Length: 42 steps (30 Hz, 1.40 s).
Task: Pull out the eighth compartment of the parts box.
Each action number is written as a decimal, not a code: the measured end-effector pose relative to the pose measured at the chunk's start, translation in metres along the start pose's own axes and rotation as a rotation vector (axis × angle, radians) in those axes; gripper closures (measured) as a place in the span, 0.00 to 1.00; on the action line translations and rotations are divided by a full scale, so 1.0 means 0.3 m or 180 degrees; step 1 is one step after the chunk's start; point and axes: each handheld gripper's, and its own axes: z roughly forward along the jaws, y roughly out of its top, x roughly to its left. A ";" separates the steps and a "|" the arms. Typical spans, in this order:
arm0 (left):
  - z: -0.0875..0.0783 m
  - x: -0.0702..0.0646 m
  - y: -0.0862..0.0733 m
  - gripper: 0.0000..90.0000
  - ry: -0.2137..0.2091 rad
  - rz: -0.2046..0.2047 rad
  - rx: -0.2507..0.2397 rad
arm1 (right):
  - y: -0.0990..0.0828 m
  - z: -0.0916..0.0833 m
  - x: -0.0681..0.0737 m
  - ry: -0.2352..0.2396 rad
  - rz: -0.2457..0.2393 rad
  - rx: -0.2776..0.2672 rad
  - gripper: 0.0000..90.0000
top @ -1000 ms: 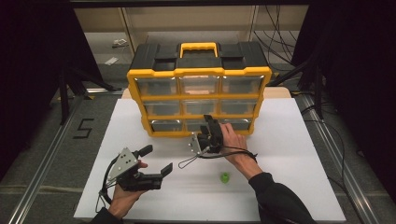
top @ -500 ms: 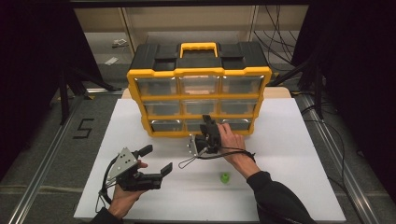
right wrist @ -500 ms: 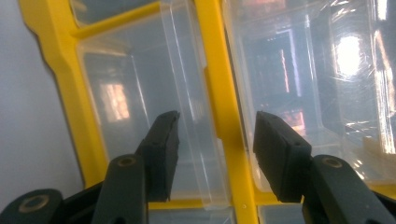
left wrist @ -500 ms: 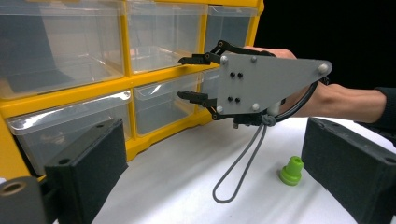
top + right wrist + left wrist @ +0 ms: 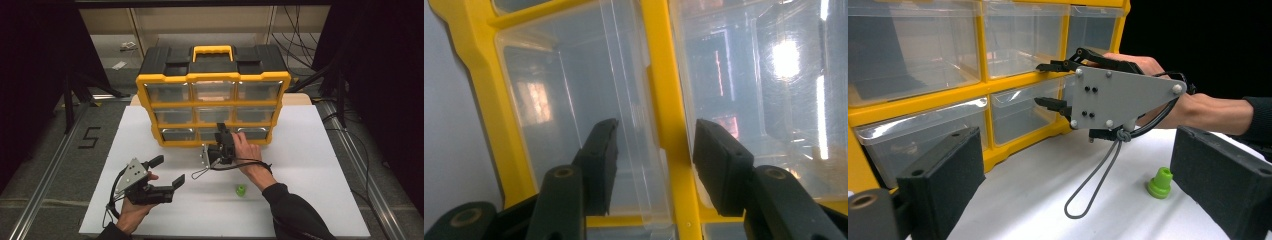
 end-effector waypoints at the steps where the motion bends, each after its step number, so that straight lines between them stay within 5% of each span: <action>1: 0.000 0.000 0.000 0.07 -0.0001 0.0000 -0.0004 | 0.000 0.000 0.001 -0.0011 -0.0026 0.0004 0.61; 16: 0.000 0.000 0.000 0.07 -0.0015 -0.0002 0.0005 | 0.009 -0.012 0.020 -0.0162 -0.0254 -0.0089 0.73; 22: 0.001 0.000 -0.001 0.07 -0.0018 0.0001 0.0010 | 0.007 -0.020 0.027 -0.0088 -0.0244 -0.0091 0.83; 42: 0.001 0.000 -0.001 0.07 -0.0015 -0.0004 0.0018 | 0.004 -0.071 0.031 -0.0050 -0.0429 -0.0188 0.86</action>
